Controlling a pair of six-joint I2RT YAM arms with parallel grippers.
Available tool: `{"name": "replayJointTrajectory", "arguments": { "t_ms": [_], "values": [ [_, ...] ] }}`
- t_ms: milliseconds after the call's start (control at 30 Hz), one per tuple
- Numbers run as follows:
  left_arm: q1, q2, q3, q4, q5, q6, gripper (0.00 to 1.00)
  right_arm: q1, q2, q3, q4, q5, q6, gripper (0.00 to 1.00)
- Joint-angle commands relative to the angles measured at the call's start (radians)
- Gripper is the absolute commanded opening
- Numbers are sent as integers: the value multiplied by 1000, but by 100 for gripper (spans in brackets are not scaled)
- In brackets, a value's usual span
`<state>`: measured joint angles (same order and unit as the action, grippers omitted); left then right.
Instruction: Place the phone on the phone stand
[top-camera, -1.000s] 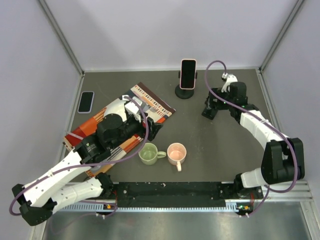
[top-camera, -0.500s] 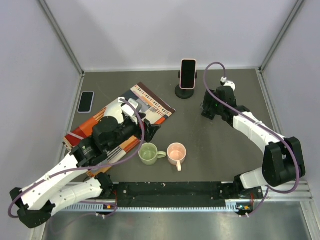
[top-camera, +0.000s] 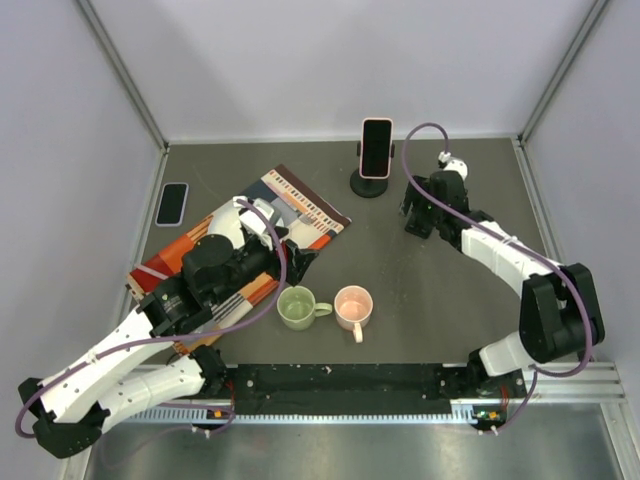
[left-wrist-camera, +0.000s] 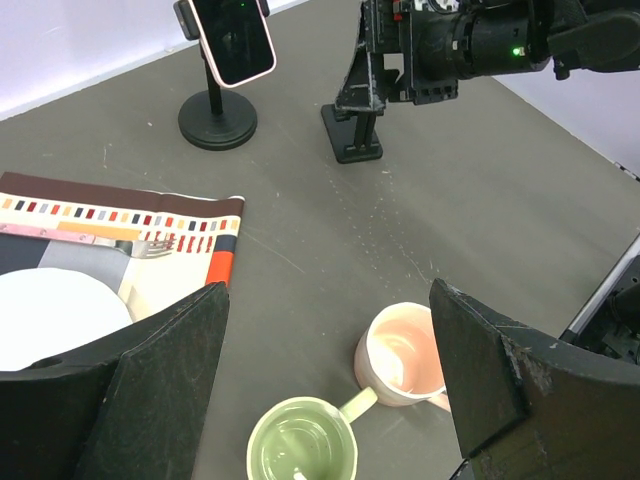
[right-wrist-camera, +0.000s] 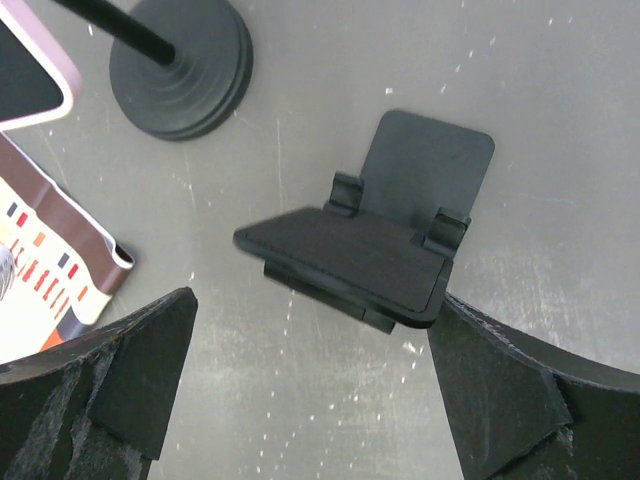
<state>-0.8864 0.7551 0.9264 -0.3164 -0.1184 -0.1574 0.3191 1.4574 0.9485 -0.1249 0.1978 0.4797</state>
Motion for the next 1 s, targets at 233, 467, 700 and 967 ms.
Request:
{"name": "replayJointTrajectory", "arguments": {
  "t_ms": [233,467,700,967],
  "values": [
    [-3,-36,20,5,-18,9,86,-207,138,188,131,-37,-72,96],
    [-2,-33,11,2,-7,2,88,-224,38,170,-45,-23,24,97],
    [-3,30,34,33,37,-4,92,-141,-17,124,-182,215,313,92],
    [-3,18,35,4,14,-18,99,-130,52,151,-216,213,514,75]
  ]
}}
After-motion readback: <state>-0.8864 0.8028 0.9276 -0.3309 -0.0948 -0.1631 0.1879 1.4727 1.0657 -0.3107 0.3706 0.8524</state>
